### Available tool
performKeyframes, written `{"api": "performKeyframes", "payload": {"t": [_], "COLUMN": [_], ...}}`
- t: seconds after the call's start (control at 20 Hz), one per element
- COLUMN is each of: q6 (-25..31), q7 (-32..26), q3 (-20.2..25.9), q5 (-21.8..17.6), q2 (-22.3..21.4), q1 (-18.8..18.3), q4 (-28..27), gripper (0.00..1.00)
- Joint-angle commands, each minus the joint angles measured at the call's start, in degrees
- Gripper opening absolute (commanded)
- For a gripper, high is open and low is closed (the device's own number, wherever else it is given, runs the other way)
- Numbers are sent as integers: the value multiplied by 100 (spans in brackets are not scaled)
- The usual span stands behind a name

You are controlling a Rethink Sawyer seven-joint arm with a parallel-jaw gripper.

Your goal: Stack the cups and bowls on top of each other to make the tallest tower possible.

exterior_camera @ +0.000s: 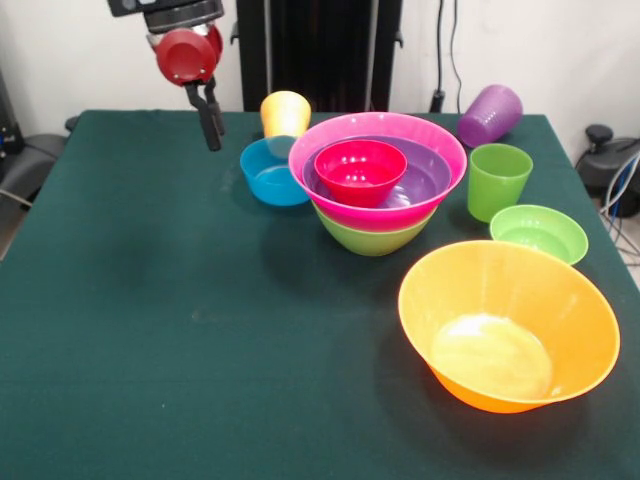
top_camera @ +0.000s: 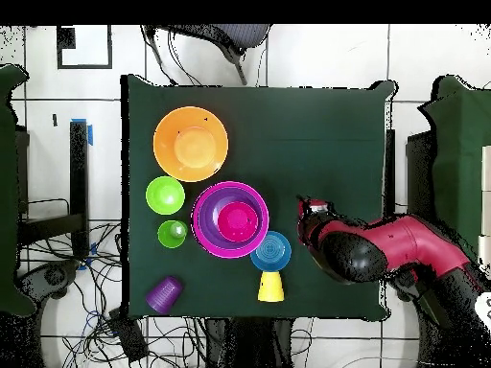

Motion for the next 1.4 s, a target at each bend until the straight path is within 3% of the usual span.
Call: {"api": "performKeyframes", "payload": {"t": [0.05, 0.3, 0.5, 0.55, 0.6, 0.9, 1.25, 1.4], "q6": [617, 752, 263, -24, 21, -327, -694, -644], "q7": [-975, -828, 271, 1133, 1349, 2020, 2237, 2431], "q3": [-429, -631, -710, -1045, -1266, -1708, -1967, -2205], "q5": [-192, -207, 5, -86, -191, 250, 793, 992], "q2": [495, 571, 226, 9, -77, -35, -70, -69], "q1": [365, 441, 324, 444, 545, 791, 928, 1164], "q4": [55, -56, -243, -431, -555, -701, -681, -754], "gripper": [100, 100, 100, 100, 100, 100, 100, 100]}}
